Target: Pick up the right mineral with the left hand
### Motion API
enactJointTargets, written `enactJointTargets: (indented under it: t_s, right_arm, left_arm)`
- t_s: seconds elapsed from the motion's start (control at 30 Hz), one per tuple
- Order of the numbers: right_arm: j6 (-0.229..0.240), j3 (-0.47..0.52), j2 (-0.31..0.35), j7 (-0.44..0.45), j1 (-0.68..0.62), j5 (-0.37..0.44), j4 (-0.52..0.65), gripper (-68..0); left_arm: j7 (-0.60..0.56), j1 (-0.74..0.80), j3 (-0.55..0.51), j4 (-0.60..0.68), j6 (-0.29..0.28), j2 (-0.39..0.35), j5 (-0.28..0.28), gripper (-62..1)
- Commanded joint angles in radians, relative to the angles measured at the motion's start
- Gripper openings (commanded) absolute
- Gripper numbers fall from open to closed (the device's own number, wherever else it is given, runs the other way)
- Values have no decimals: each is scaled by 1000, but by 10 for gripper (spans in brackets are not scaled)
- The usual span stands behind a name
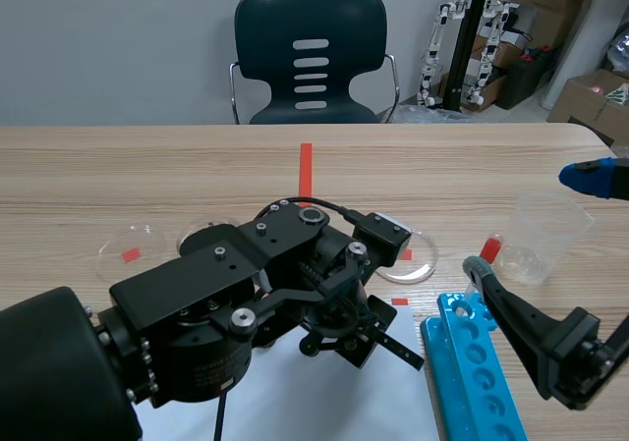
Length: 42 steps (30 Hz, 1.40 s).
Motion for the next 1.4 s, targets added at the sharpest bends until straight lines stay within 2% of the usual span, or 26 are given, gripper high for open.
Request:
enactJointTargets:
  t_s: [0.0, 0.13, 0.9, 1.17, 1.37]
  right_arm:
    - [0, 7, 2, 13, 6, 8, 13, 4]
    - [0, 7, 2, 13, 6, 8, 13, 4]
    - [0, 7, 2, 6, 6, 8, 13, 4]
    - [0, 7, -1, 7, 6, 8, 13, 4]
    - [0, 7, -1, 7, 6, 8, 13, 4]
  left_arm:
    - [-3, 2, -1, 11, 2, 14, -7, -454]
    - [-5, 2, -1, 11, 2, 14, -6, -481]
    - [-5, 2, -1, 23, -3, 8, -6, -481]
    - [27, 4, -1, 174, -6, -42, -7, -481]
    - [8, 37, -1, 326, -6, -113, -6, -481]
